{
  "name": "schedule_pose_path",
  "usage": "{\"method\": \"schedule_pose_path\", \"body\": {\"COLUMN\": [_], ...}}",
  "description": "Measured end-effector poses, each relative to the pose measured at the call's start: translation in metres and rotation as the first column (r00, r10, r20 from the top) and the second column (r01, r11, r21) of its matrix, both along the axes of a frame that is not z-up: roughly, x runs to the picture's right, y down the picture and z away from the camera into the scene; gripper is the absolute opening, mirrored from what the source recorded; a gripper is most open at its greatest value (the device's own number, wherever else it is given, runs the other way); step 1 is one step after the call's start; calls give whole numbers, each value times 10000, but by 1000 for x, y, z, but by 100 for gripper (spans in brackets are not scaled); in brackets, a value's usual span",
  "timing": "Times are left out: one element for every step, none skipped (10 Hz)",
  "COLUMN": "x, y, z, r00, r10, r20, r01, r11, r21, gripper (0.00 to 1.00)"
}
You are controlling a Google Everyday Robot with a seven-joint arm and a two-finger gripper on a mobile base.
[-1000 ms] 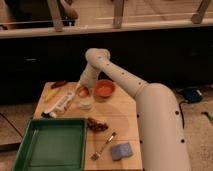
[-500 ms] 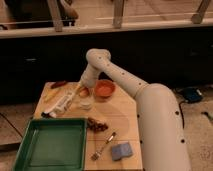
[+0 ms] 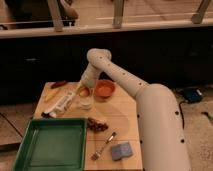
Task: Place apple in paper cup
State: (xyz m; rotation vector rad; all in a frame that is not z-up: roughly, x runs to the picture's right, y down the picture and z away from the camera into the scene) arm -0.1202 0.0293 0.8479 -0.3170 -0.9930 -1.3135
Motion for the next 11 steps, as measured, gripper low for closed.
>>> {"method": "schedule_pose_path", "body": {"x": [0,1,1,1,3,3,3,3,4,4,4], "y": [0,0,-1,-1,-1,-1,-1,-2,-2,-2,-3], "z": [0,1,1,1,1,2,2,2,2,2,3], "r00": [10000,10000,10000,10000,10000,10000,10000,10000,10000,9999,9999], "r10": [10,30,42,48,62,68,74,92,98,116,129], "r20": [3,-1,4,6,2,0,0,1,3,-1,-3], "r01": [-10,-30,-42,-48,-62,-68,-74,-92,-98,-116,-129], "r11": [10000,10000,10000,10000,10000,10000,10000,9999,9999,9999,9999], "r21": [-2,-13,-15,-17,-33,-49,-57,-59,-66,-69,-75], "gripper": [37,37,37,37,37,37,37,37,37,37,37]}}
